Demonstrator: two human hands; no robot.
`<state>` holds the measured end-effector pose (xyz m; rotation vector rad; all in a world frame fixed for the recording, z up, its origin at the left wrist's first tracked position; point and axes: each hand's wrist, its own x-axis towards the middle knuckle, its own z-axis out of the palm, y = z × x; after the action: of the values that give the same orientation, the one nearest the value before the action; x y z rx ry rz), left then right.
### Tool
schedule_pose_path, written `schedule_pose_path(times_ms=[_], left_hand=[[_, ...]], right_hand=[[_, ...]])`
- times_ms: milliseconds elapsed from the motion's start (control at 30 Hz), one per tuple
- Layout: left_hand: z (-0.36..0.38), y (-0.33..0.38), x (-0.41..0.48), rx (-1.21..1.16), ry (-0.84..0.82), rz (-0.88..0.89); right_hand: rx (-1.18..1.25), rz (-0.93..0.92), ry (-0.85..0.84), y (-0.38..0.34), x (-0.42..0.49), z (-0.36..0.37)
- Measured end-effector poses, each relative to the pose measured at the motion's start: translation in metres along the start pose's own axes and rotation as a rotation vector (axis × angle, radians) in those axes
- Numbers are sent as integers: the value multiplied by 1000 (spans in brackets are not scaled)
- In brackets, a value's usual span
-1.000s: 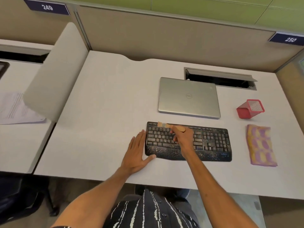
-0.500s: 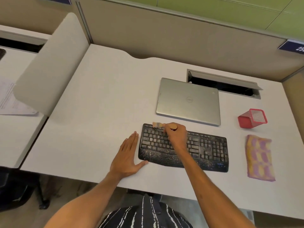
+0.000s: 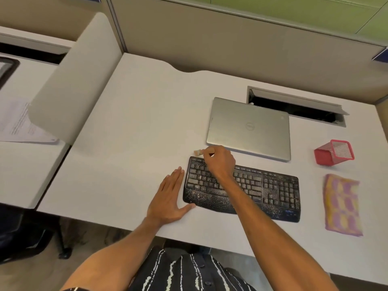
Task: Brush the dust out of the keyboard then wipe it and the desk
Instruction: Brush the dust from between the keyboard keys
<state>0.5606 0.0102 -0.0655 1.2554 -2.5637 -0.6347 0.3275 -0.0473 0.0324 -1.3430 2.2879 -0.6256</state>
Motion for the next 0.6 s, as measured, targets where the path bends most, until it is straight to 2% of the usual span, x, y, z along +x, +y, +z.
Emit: schedule_pose_path(times_ms=[100,200,333,500,600], left_hand=[[-1,0,0,3,-8,4],[-2,0,0,1,-13,4],[-1,-2,0,7,-9,12],[-1,0,0,11,-10,9],[-2,0,-1,14,-3,4]], right_hand=[[69,57,-56,-1,3,-3],[8,19,-138,-3,-2,-3],[-56,45,12,-9,-3,-1],[-15,-8,-131,-10,-7,3],[-60,8,-60,-10,-7,5]])
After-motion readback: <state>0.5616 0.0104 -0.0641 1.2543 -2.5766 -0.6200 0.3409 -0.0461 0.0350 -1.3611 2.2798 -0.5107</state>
